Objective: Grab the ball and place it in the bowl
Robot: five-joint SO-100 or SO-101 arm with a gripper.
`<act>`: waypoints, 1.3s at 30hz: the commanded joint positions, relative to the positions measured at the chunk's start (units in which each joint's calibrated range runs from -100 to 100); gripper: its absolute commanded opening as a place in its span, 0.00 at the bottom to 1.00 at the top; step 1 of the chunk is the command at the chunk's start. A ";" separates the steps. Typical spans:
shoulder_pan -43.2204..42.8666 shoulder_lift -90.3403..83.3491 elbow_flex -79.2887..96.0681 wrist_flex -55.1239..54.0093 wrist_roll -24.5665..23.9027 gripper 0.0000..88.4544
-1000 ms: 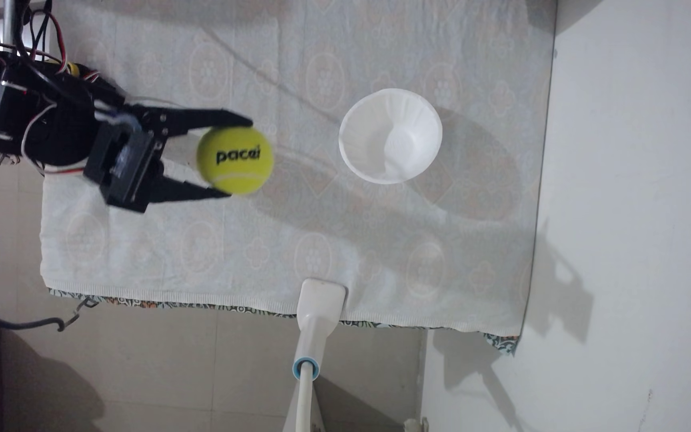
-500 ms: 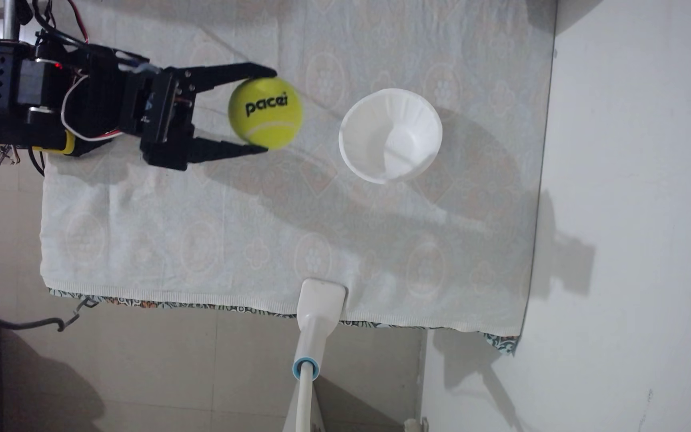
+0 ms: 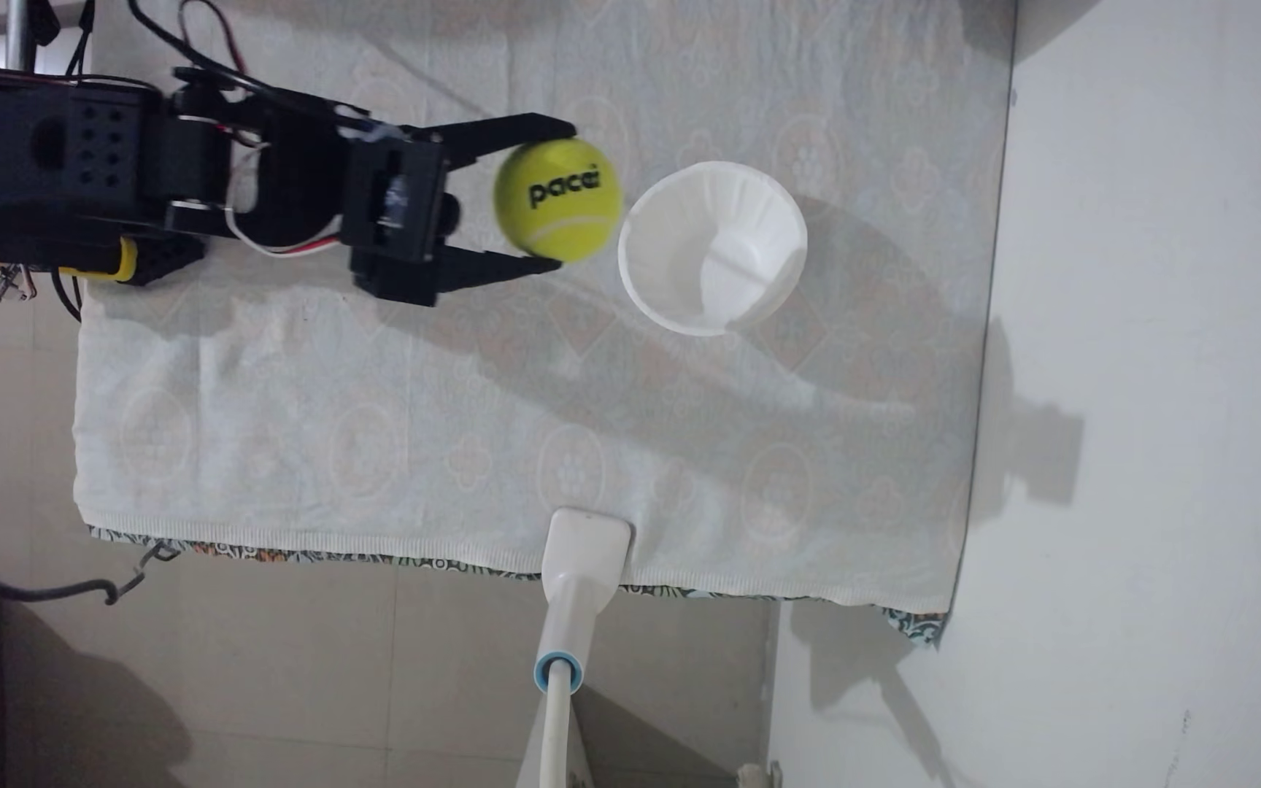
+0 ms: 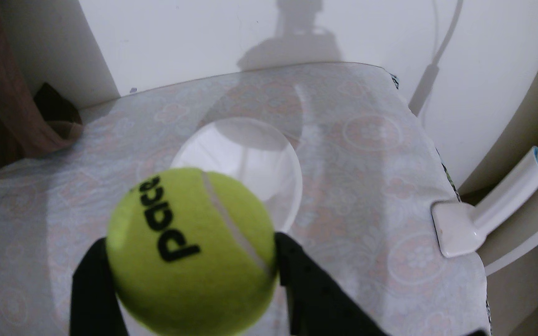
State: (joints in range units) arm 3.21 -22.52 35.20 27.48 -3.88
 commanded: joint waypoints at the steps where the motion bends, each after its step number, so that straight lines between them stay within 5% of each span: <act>1: -1.67 4.70 -11.08 -3.21 -0.83 0.21; 39: 5.60 42.92 -43.79 -8.63 1.17 0.24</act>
State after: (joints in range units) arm 7.45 21.06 -2.58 20.67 -2.66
